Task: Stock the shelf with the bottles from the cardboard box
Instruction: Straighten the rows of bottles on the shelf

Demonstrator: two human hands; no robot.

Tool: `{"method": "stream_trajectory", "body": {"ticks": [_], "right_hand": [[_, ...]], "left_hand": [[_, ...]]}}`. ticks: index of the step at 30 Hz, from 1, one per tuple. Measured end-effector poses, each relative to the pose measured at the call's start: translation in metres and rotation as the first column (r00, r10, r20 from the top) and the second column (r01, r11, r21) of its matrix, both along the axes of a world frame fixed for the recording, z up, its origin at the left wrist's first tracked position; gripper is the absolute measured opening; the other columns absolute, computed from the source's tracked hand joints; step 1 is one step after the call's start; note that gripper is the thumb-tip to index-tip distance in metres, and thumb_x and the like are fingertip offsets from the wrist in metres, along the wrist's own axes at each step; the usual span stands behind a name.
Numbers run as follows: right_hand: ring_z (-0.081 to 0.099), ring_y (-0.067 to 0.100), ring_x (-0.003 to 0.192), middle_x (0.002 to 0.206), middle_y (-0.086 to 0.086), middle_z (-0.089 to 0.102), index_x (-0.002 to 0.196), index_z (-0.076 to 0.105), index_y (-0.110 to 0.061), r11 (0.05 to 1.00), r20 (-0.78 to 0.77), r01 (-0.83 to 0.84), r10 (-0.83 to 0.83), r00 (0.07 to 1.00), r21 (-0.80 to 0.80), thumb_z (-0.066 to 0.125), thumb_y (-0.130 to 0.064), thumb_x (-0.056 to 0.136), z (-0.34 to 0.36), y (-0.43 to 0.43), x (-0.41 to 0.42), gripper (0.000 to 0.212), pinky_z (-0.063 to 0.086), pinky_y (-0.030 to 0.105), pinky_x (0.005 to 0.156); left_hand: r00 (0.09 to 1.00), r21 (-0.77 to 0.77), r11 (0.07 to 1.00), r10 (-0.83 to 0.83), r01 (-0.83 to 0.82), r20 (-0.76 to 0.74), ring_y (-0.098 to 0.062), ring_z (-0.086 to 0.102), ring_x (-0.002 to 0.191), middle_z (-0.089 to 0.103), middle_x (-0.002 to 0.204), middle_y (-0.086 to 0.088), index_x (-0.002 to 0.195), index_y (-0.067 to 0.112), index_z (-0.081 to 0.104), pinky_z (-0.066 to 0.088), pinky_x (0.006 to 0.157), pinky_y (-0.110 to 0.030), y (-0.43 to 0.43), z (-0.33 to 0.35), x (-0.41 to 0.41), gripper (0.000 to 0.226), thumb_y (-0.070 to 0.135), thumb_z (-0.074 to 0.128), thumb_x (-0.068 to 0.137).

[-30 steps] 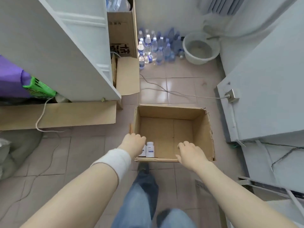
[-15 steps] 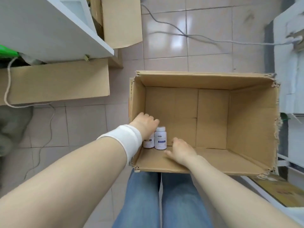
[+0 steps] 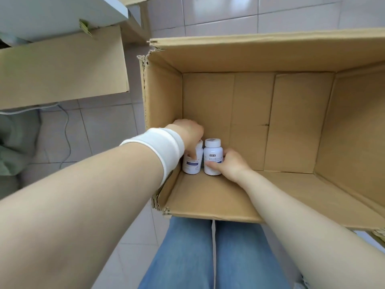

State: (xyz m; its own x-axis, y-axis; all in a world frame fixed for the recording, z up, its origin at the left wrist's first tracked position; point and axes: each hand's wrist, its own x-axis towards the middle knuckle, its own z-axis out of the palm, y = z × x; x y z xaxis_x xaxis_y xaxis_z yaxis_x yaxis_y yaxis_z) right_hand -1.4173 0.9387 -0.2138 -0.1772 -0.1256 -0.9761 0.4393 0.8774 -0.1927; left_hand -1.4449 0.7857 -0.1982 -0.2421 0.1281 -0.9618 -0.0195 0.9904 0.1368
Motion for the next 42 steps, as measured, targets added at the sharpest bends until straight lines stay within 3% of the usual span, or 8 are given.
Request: {"method": "stream_trajectory", "body": {"ticks": [5,9,21,24,29,34,38,42], "right_hand": [[0.059,0.027,0.103,0.111,0.01,0.063,0.112,0.055,-0.006,0.999,-0.05,0.019,-0.017,0.999,0.044,0.072,-0.04,0.077,0.011,0.03,-0.014,0.051,0.041,0.03,0.077],[0.056,0.022,0.103,0.112,0.006,0.058,0.123,0.046,-0.007,0.987,-0.072,0.158,-0.155,0.985,0.041,0.072,-0.035,0.079,0.02,0.05,-0.023,0.058,0.041,0.029,0.084],[0.061,0.019,0.108,0.117,0.007,0.063,0.123,0.052,-0.012,0.791,-0.145,0.584,-0.61,0.779,-0.184,0.073,-0.027,0.079,0.142,0.082,-0.037,0.052,0.047,0.036,0.099],[0.061,0.021,0.11,0.117,0.009,0.062,0.122,0.052,-0.011,0.707,-0.176,0.648,-0.702,0.69,-0.282,0.072,-0.024,0.079,0.2,0.084,-0.035,0.048,0.051,0.033,0.091],[0.06,0.007,0.093,0.104,-0.003,0.061,0.121,0.05,-0.014,0.598,-0.263,0.646,-0.797,0.544,-0.475,0.067,-0.022,0.083,0.294,0.078,-0.015,0.043,0.054,0.013,0.067],[0.059,0.015,0.101,0.116,0.005,0.06,0.117,0.046,-0.018,0.463,-0.329,0.66,-0.886,0.327,-0.591,0.068,-0.023,0.082,0.363,0.069,0.036,0.041,0.052,0.027,0.083],[0.058,0.023,0.111,0.123,0.009,0.059,0.118,0.046,-0.017,0.324,-0.348,0.691,-0.931,0.11,-0.647,0.067,-0.023,0.081,0.402,0.071,0.087,0.043,0.049,0.037,0.095],[0.06,0.023,0.107,0.107,0.003,0.064,0.115,0.05,-0.015,0.192,-0.34,0.655,-0.935,-0.104,-0.73,0.066,-0.019,0.082,0.447,0.085,0.139,0.037,0.046,0.041,0.1]], "left_hand": [[0.89,0.058,0.889,0.456,-0.455,-0.003,-0.025,0.053,0.111,0.051,0.125,-0.006,0.125,0.016,0.049,0.044,0.085,-0.03,0.006,0.0,0.009,0.057,0.031,0.075,0.076],[0.638,0.102,0.633,0.77,-0.767,0.021,-0.021,0.054,0.112,0.055,0.127,-0.004,0.125,0.015,0.049,0.042,0.082,-0.025,0.011,-0.001,0.023,0.052,0.02,0.072,0.079],[0.341,0.514,0.268,0.939,-0.815,0.05,-0.005,0.056,0.088,0.056,0.094,0.009,0.119,0.028,0.051,0.045,0.072,-0.01,0.02,0.141,0.004,0.032,0.017,0.059,0.09],[0.338,0.577,0.246,0.939,-0.779,0.056,-0.012,0.057,0.1,0.057,0.111,-0.001,0.123,0.029,0.048,0.048,0.085,-0.027,0.02,0.198,-0.002,0.033,0.024,0.057,0.092],[0.329,0.714,0.191,0.943,-0.673,0.058,-0.008,0.058,0.089,0.059,0.098,0.004,0.111,0.023,0.051,0.046,0.072,-0.021,0.029,0.282,0.004,0.026,0.037,0.056,0.089],[0.431,0.832,0.143,0.894,-0.535,0.123,-0.013,0.061,0.095,0.062,0.118,-0.001,0.121,0.024,0.044,0.052,0.077,-0.028,0.033,0.348,0.028,0.047,0.046,0.05,0.08],[0.509,0.907,0.043,0.838,-0.42,0.196,-0.008,0.068,0.085,0.065,0.102,0.003,0.113,0.023,0.039,0.057,0.071,-0.028,0.048,0.396,0.047,0.028,0.036,0.048,0.091],[0.596,0.935,-0.007,0.769,-0.354,0.231,-0.015,0.066,0.079,0.063,0.097,-0.002,0.11,0.02,0.04,0.055,0.076,-0.039,0.085,0.448,0.074,0.03,0.037,0.049,0.087]]}}
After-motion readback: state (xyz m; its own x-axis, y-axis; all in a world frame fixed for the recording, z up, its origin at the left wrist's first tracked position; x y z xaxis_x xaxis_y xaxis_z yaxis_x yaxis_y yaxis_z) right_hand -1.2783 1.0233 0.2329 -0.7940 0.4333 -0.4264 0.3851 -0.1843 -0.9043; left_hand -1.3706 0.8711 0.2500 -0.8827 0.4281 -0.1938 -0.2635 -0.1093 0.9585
